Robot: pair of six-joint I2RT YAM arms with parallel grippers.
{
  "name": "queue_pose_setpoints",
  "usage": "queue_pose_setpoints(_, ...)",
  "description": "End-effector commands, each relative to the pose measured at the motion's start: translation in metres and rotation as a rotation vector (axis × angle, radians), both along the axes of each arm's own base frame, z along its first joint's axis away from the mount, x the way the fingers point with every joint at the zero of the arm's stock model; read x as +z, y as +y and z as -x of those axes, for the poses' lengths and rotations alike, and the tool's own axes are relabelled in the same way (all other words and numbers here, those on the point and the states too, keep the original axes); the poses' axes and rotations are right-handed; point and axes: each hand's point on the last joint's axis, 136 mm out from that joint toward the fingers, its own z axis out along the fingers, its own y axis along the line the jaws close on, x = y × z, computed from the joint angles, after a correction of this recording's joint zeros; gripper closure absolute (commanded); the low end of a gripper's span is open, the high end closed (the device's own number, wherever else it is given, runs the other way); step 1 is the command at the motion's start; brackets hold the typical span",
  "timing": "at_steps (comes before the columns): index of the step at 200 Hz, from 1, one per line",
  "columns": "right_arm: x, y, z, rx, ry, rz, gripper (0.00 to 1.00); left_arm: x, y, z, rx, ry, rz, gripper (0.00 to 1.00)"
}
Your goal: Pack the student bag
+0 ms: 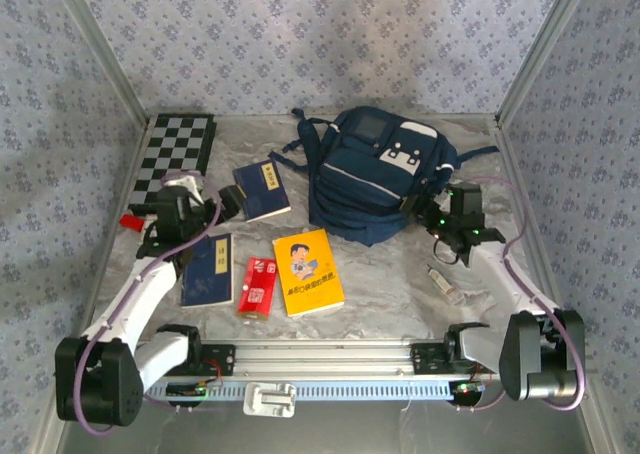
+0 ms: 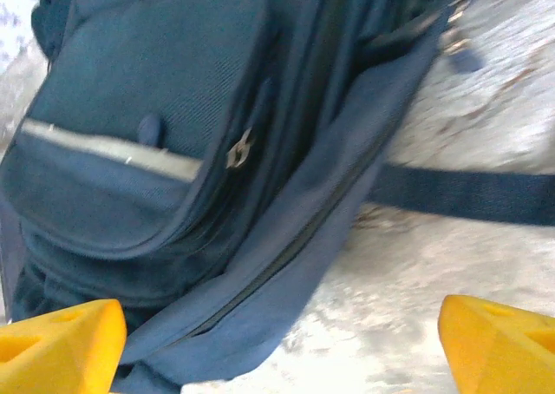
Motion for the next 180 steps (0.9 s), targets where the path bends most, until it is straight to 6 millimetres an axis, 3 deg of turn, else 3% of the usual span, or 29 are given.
queue_pose_setpoints(1,0.004,0.022,-0.005,0.052,0.026,-0.016,0.09,0.013,-0.025,0.011,-0.046,-0.013,0.042,0.0)
queue_pose_setpoints(20,0.002,0.038,-0.014,0.093,0.018,-0.025,0.14,0.014,-0.049,0.018,-0.109,-0.018,0.051,0.0)
queue_pose_setpoints(48,-0.008,0.067,-0.024,0.155,0.031,-0.006,0.19,0.008,-0.067,0.025,-0.155,0.002,0.055,0.0)
queue_pose_setpoints(79,-0.014,0.113,-0.029,0.218,0.025,-0.048,0.27,0.006,-0.076,0.027,-0.202,0.014,0.048,0.0)
queue_pose_setpoints(126,-0.004,0.186,-0.032,0.311,-0.039,-0.065,0.3,0.008,-0.083,0.021,-0.219,0.025,0.048,0.0)
queue_pose_setpoints(150,0.004,0.184,-0.023,0.315,-0.047,-0.009,0.23,0.01,-0.096,0.022,-0.233,0.037,0.083,0.0)
queue_pose_setpoints(180,0.014,0.148,-0.004,0.271,-0.036,0.071,0.13,0.006,-0.119,0.025,-0.26,0.064,0.119,0.0)
